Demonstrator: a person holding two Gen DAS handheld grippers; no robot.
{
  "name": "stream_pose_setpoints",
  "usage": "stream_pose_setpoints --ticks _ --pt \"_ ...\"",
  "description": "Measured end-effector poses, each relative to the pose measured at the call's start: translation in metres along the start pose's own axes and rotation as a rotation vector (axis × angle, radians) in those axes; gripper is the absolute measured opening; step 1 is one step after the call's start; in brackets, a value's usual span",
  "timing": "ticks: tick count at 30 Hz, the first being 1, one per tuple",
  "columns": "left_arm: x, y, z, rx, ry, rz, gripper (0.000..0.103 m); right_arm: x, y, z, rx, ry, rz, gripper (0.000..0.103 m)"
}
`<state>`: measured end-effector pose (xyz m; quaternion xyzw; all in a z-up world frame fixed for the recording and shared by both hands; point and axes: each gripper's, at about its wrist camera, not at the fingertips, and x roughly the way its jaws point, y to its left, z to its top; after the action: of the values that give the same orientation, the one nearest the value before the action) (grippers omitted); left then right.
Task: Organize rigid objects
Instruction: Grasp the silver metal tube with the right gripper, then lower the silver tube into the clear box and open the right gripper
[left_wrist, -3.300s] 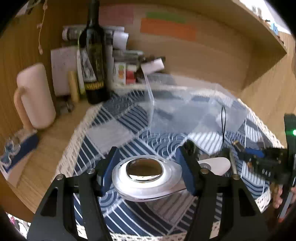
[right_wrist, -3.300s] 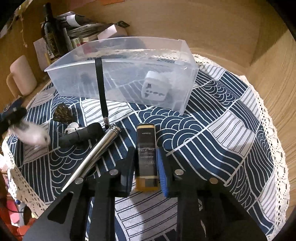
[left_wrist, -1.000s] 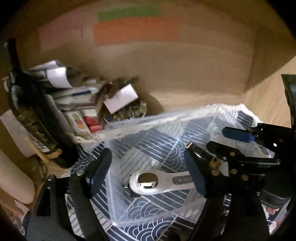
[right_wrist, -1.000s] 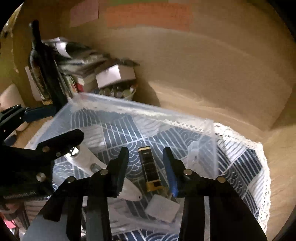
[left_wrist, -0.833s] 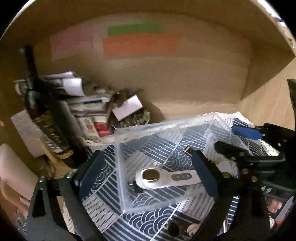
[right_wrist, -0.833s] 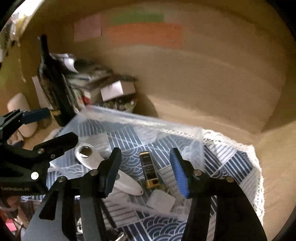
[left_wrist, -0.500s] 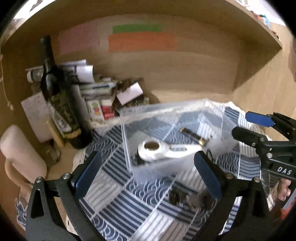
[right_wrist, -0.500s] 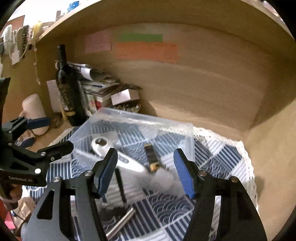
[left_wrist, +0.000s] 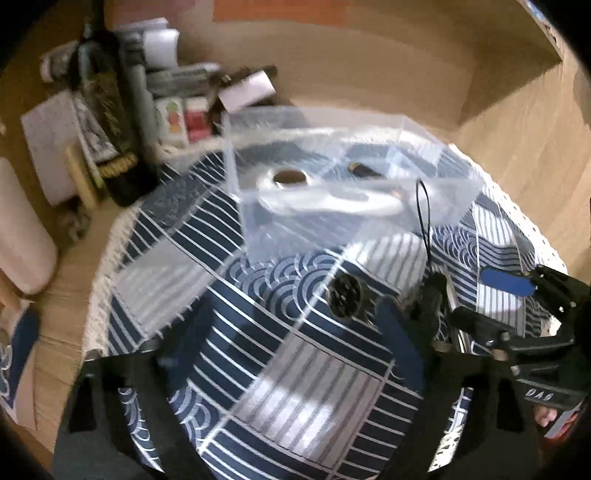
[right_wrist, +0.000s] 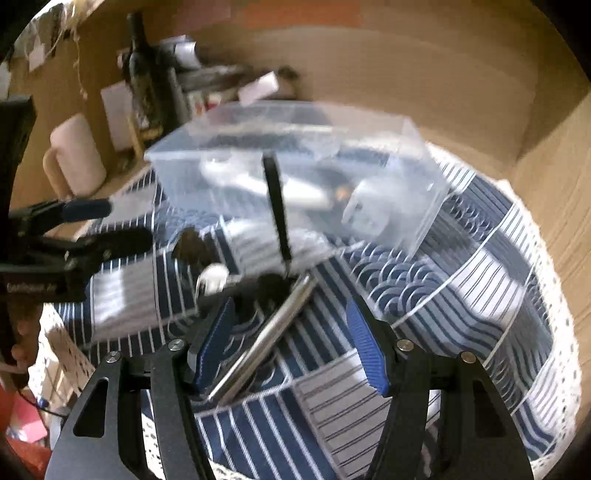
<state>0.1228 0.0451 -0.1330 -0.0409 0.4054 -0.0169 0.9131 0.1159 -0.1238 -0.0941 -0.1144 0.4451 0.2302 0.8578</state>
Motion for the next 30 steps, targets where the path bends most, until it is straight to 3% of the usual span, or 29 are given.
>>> stream_pose_setpoints --ticks 2,4,9,11,14,15,16,17,23,30 --pt "0.006 -0.005 0.001 0.008 0.018 -0.016 0.077 0.006 0.002 -0.004 -0.01 0.027 -0.001 0.043" --pt "0.012 -0.01 0.003 0.02 0.024 -0.02 0.077 0.011 0.003 -0.007 -0.009 0.046 0.018 0.035" --pt "0.029 -0.019 0.01 0.043 0.05 -0.016 0.075 0.014 -0.002 -0.011 -0.016 0.051 0.004 0.021" --pt "0.037 -0.021 0.011 0.046 0.068 -0.014 0.069 0.013 -0.01 -0.014 -0.011 0.052 -0.017 0.014" --pt "0.047 -0.022 0.011 0.047 0.08 -0.014 0.057 0.009 -0.022 -0.017 0.016 0.047 -0.028 0.014" --pt "0.046 -0.023 0.011 0.053 0.074 -0.012 0.051 0.007 -0.026 -0.019 0.025 0.043 -0.04 0.014" --pt "0.046 -0.025 0.01 0.063 0.07 -0.009 0.035 0.005 -0.029 -0.02 0.033 0.04 -0.05 0.014" --pt "0.045 -0.025 0.009 0.065 0.064 -0.006 0.033 0.004 -0.033 -0.021 0.043 0.036 -0.055 0.014" --pt "0.035 -0.019 0.006 0.036 0.046 -0.021 0.033 -0.008 -0.039 -0.01 0.059 -0.017 -0.067 0.014" --pt "0.006 -0.015 0.013 0.022 -0.046 -0.008 0.033 -0.032 -0.041 0.015 0.046 -0.131 -0.08 0.014"
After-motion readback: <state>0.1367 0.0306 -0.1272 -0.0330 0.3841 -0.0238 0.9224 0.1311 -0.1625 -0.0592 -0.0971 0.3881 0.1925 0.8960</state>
